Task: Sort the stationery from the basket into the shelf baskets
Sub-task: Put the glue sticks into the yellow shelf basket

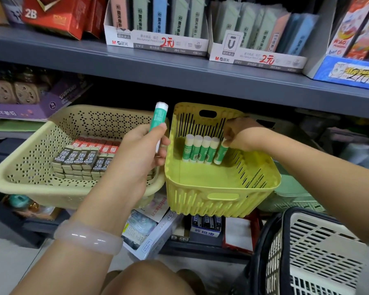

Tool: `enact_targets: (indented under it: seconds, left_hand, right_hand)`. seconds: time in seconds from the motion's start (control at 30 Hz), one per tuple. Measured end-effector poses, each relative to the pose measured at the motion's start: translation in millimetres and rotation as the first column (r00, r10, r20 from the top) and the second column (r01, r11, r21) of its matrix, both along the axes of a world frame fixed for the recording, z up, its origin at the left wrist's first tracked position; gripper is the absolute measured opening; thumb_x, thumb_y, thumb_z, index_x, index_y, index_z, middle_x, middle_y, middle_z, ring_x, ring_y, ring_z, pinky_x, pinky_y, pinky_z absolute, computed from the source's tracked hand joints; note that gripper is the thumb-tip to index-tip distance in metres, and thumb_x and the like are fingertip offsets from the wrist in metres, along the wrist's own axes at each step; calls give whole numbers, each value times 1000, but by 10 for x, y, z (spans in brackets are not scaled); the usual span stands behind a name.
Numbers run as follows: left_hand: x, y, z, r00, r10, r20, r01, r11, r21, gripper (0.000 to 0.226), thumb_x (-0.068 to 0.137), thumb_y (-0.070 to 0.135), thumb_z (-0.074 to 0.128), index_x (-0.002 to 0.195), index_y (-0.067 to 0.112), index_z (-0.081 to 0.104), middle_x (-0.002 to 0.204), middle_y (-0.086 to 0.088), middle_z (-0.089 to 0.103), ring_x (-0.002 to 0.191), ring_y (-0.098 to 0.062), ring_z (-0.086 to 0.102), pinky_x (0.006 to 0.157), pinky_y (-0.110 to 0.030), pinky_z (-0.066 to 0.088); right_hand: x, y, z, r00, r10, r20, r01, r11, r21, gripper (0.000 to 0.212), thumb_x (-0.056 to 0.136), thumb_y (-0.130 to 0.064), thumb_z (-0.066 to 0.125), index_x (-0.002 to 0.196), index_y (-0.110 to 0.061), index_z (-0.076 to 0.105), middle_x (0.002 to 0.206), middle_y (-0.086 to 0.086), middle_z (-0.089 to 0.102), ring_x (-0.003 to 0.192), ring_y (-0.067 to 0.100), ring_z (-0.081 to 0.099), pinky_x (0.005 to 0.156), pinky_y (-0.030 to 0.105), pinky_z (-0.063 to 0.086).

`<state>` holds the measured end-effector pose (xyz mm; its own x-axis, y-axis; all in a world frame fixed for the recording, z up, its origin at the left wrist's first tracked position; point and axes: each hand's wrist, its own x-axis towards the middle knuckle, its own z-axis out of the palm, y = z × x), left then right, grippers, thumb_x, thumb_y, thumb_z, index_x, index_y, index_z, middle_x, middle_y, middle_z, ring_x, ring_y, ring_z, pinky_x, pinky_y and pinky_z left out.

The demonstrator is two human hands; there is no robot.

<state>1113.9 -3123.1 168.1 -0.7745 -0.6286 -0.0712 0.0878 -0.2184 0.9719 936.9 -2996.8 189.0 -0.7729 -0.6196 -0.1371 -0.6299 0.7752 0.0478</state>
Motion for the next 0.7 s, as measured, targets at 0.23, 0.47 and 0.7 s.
enact_targets:
  seconds: [0.23, 0.47, 0.7]
  left_hand:
    - [-1, -23, -23, 1000, -15, 1, 15, 999, -35, 11, 89, 13, 55, 84, 15, 64, 65, 4, 60, 50, -6, 46, 43, -16, 39]
    - [2, -40, -61, 1000, -26, -2, 26, 997, -77, 10, 89, 15, 57, 84, 19, 65, 73, 7, 70, 57, -5, 55, 48, -15, 44]
    - [16, -71, -30, 997, 56, -54, -53, 997, 52, 10, 94, 22, 50, 85, 21, 54, 86, 4, 74, 91, -9, 67, 84, -25, 47]
  right_hand:
    - [-83, -75, -192, 999, -53, -4, 52, 999, -13, 19, 89, -24, 56, 103, -11, 58, 106, 7, 58, 85, 22, 52, 71, 28, 39]
    - [-100, -71, -201, 998, -59, 21, 59, 998, 4, 41, 87, -28, 60, 123, -12, 49, 109, 8, 57, 89, 24, 54, 71, 28, 42]
    - [352, -68, 32, 954, 220, 205, -71, 829, -555, 27, 90, -26, 55, 117, -19, 54, 95, 6, 69, 82, 19, 67, 74, 30, 54]
